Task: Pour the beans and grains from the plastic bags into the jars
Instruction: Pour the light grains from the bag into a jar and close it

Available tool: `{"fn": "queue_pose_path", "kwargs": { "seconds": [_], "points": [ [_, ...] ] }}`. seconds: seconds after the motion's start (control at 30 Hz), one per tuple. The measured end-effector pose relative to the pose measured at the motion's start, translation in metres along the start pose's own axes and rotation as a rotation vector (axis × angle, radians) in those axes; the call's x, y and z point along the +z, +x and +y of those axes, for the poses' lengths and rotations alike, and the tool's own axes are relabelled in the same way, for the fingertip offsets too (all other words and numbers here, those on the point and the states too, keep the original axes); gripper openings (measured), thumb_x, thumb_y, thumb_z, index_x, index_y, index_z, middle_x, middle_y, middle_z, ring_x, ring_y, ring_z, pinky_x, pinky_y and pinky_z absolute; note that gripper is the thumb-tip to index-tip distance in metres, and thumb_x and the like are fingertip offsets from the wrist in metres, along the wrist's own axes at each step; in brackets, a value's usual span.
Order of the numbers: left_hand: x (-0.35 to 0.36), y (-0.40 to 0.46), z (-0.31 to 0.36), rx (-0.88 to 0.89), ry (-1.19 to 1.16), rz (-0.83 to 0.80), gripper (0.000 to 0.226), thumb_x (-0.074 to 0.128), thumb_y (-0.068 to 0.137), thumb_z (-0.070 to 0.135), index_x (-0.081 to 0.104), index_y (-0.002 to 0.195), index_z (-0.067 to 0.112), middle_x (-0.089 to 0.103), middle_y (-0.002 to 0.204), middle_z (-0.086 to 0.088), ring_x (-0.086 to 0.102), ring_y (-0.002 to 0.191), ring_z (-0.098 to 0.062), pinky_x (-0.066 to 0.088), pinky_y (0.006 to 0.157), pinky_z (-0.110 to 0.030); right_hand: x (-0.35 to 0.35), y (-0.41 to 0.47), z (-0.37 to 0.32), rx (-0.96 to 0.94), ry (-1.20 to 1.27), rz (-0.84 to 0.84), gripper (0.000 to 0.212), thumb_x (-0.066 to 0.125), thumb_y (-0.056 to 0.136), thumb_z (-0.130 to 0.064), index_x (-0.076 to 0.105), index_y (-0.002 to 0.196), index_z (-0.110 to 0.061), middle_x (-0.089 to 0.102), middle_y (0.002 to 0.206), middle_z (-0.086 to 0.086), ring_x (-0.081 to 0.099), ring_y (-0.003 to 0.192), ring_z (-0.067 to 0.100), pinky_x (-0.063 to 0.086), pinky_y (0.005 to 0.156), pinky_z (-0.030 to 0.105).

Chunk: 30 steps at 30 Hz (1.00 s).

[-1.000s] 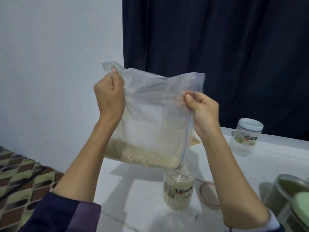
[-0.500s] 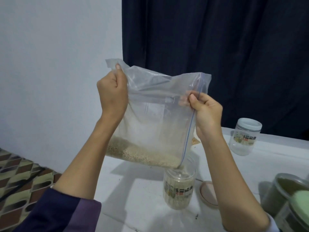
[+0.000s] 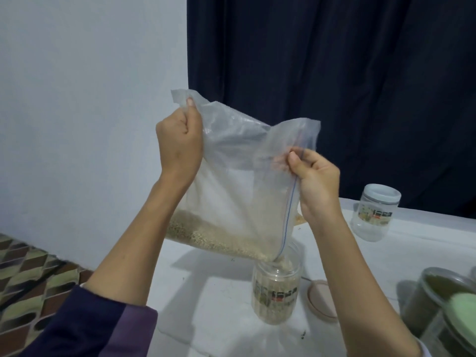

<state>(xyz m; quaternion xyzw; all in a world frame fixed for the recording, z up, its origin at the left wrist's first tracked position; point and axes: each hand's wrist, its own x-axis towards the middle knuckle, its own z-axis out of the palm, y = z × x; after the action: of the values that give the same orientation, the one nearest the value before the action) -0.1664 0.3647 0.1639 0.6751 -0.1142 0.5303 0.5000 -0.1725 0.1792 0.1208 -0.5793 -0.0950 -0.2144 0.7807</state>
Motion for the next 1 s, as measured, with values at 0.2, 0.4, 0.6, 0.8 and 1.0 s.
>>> {"fn": "queue_pose_path", "kwargs": {
  "seconds": [0.2, 0.4, 0.6, 0.8, 1.0],
  "points": [
    [0.000, 0.000, 0.001, 0.002, 0.003, 0.001, 0.055, 0.038, 0.102, 0.013, 0.021, 0.050, 0.022, 0.026, 0.035, 0.014, 0.028, 0.036, -0.004, 0.020, 0.041, -0.012, 0.000, -0.001, -0.003, -0.026, -0.007, 0.021, 0.017, 0.057, 0.093, -0.001, 0.069, 0.088, -0.012, 0.073, 0.070, -0.005, 0.070, 0.071, 0.007, 0.054, 0.082, 0.026],
    [-0.001, 0.002, 0.001, -0.006, -0.007, -0.010, 0.054, 0.037, 0.102, 0.014, 0.021, 0.051, 0.022, 0.029, 0.033, 0.015, 0.027, 0.035, -0.004, 0.019, 0.040, -0.013, -0.002, 0.003, -0.007, -0.025, -0.018, 0.007, 0.017, 0.057, 0.093, 0.000, 0.068, 0.088, -0.012, 0.073, 0.070, -0.007, 0.069, 0.071, 0.005, 0.054, 0.082, 0.024],
    [-0.003, 0.004, 0.001, -0.007, 0.002, 0.002, 0.054, 0.038, 0.102, 0.014, 0.020, 0.052, 0.023, 0.029, 0.033, 0.014, 0.027, 0.036, -0.004, 0.019, 0.041, -0.014, 0.002, 0.005, -0.008, -0.015, -0.023, -0.005, 0.020, 0.057, 0.092, 0.000, 0.068, 0.085, -0.014, 0.073, 0.068, -0.007, 0.069, 0.069, 0.004, 0.054, 0.085, 0.027],
    [-0.005, 0.002, -0.001, -0.005, 0.011, 0.017, 0.054, 0.038, 0.102, 0.014, 0.020, 0.052, 0.023, 0.028, 0.033, 0.015, 0.026, 0.036, -0.004, 0.019, 0.040, -0.013, 0.005, 0.005, -0.007, 0.008, -0.017, -0.019, 0.019, 0.056, 0.093, -0.001, 0.069, 0.087, -0.014, 0.073, 0.071, -0.004, 0.070, 0.070, 0.008, 0.054, 0.089, 0.032],
    [-0.014, 0.002, -0.005, -0.020, 0.015, 0.050, 0.053, 0.037, 0.102, 0.015, 0.019, 0.053, 0.021, 0.027, 0.033, 0.016, 0.024, 0.036, -0.003, 0.018, 0.041, -0.014, 0.010, 0.004, -0.012, 0.004, -0.047, -0.081, 0.017, 0.057, 0.093, -0.001, 0.070, 0.089, -0.012, 0.074, 0.073, -0.003, 0.071, 0.072, 0.009, 0.056, 0.085, 0.029]
  ]
}}
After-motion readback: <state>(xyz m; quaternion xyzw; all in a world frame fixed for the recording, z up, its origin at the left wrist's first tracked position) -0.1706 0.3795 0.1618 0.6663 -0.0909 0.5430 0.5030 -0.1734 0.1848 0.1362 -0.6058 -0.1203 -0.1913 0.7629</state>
